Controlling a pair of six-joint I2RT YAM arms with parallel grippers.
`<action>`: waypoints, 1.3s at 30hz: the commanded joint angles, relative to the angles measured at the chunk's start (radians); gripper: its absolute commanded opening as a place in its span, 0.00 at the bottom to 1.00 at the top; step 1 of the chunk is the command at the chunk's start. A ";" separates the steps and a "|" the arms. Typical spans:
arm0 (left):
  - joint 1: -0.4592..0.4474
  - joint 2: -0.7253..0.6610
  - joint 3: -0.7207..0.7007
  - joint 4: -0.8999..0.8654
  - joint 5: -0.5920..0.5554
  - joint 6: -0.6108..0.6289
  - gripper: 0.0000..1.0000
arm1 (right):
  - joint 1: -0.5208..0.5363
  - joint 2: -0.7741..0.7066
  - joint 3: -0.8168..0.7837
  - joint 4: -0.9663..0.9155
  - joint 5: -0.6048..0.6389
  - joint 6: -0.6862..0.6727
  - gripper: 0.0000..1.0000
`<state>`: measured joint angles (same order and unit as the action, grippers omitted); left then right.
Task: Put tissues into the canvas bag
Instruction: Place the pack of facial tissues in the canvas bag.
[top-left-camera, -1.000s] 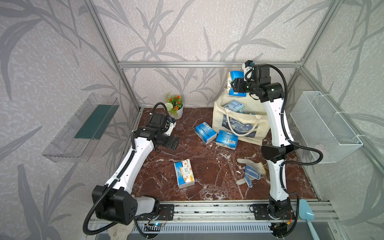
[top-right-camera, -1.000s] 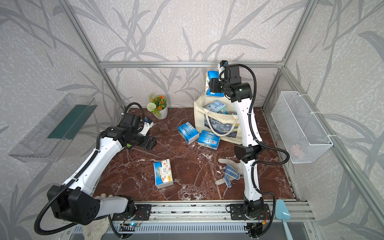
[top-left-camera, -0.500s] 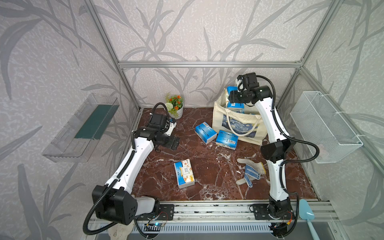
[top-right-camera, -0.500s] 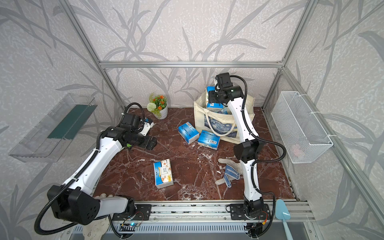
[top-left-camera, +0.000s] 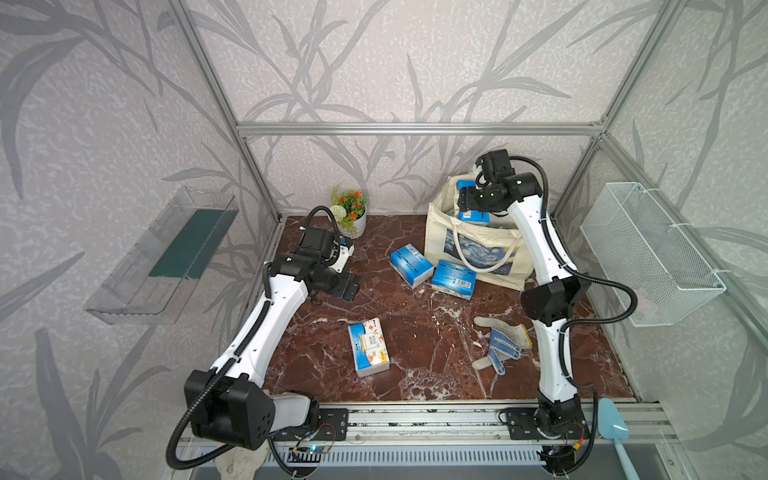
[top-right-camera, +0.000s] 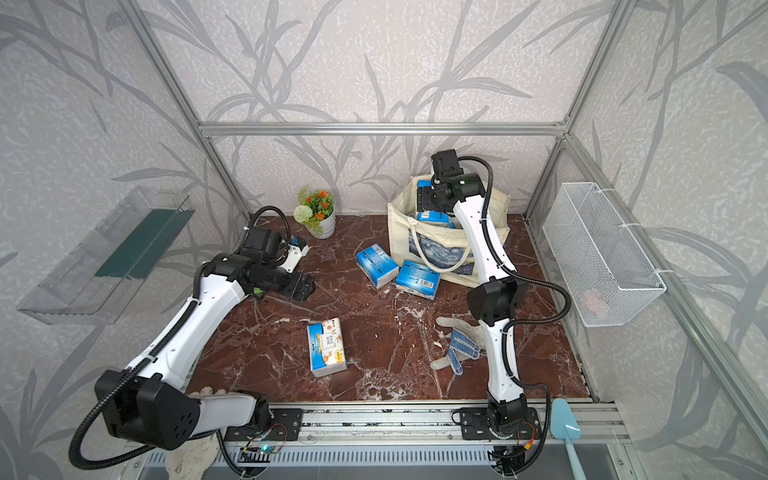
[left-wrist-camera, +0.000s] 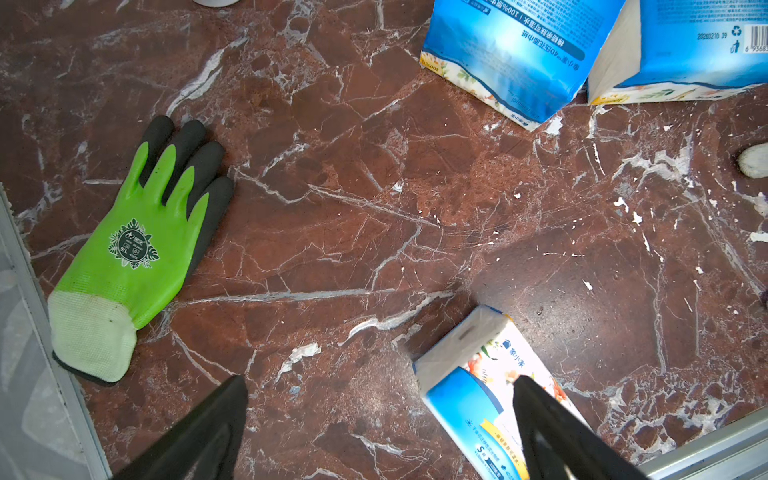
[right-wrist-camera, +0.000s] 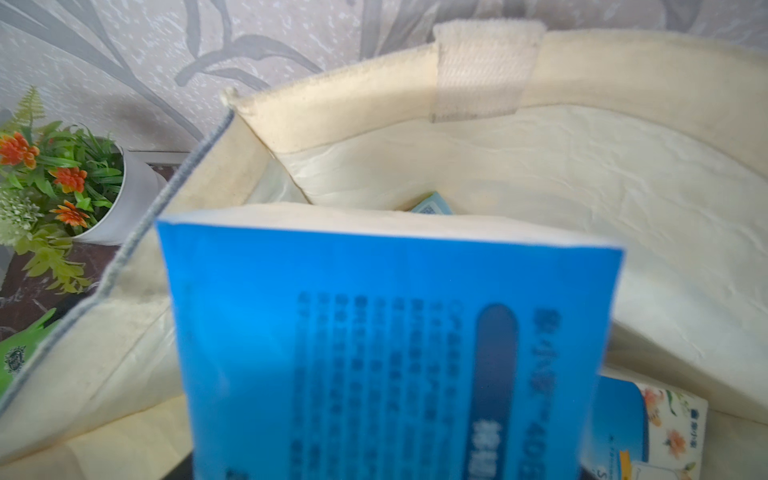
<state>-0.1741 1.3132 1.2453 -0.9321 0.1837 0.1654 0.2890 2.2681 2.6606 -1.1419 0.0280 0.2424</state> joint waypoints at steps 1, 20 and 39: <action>0.005 -0.017 -0.009 -0.013 0.016 0.017 0.97 | -0.004 -0.007 -0.003 -0.025 0.055 0.012 0.82; 0.005 -0.010 -0.006 -0.016 0.033 0.022 0.97 | -0.007 -0.085 -0.017 -0.089 0.368 0.014 0.90; 0.004 -0.008 0.016 -0.053 0.048 0.092 0.97 | -0.036 -0.120 -0.025 -0.082 0.364 0.014 0.91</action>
<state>-0.1741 1.3132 1.2453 -0.9405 0.2214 0.2077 0.2665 2.1612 2.5938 -1.2041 0.4313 0.2512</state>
